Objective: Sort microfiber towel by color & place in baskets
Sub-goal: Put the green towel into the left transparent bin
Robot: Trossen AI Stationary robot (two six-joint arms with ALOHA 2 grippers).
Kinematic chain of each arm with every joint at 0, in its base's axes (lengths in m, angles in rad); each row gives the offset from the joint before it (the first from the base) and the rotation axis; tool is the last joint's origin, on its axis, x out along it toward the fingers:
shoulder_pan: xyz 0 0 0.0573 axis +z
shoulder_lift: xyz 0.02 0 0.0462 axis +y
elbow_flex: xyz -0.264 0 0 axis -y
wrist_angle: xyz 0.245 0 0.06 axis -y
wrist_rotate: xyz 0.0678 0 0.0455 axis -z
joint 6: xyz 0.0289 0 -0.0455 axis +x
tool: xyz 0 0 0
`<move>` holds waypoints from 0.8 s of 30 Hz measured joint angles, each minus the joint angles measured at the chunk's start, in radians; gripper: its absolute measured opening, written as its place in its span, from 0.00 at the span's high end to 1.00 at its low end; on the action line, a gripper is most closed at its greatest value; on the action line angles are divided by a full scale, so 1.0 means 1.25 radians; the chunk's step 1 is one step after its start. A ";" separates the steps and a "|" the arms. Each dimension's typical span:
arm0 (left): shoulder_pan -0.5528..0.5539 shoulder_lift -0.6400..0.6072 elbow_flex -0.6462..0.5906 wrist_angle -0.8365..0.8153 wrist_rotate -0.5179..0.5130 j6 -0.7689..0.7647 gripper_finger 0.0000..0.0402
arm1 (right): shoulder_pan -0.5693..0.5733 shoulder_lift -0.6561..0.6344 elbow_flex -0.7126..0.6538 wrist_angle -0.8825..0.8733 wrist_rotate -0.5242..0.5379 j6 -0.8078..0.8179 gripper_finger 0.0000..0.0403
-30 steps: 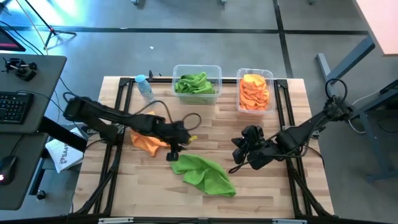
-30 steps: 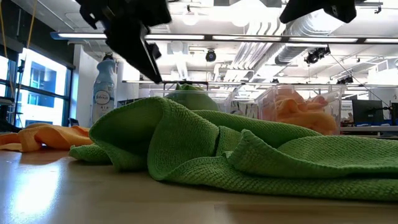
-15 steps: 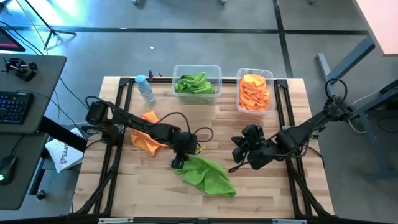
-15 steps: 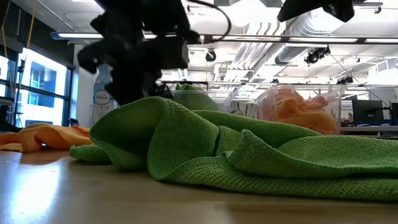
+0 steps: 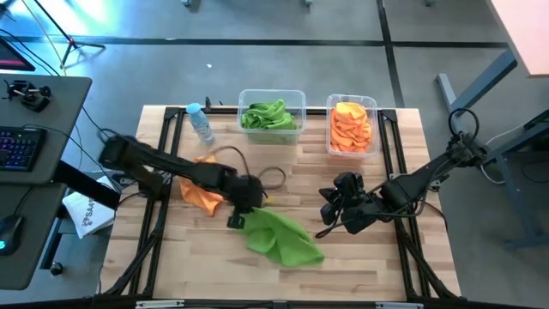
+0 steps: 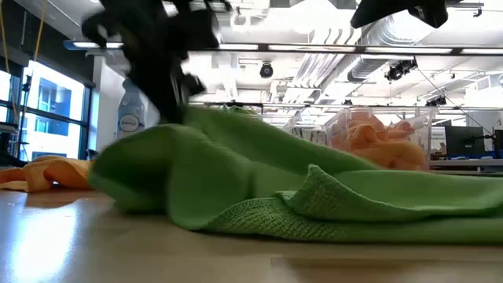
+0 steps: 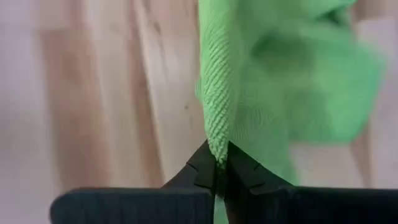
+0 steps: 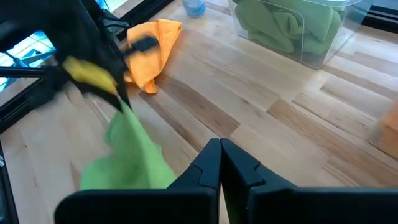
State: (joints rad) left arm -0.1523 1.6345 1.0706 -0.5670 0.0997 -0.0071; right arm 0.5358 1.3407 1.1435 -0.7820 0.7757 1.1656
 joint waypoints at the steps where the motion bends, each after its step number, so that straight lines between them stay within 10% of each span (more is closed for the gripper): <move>1: 0.002 -0.034 0.000 -0.020 -0.010 -0.006 1.00 | 0.000 0.000 0.000 -0.001 0.000 -0.001 1.00; 14: 0.003 -0.516 0.000 0.073 -0.214 -0.034 1.00 | -0.001 0.000 0.000 -0.010 0.043 -0.041 1.00; 24: 0.023 -0.600 0.001 0.358 -0.531 0.026 1.00 | -0.004 0.002 -0.080 0.065 0.028 -0.050 1.00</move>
State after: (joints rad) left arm -0.1236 0.8851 1.0721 -0.1194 -0.5645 0.0248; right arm 0.5308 1.3428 1.0438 -0.7009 0.8112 1.1033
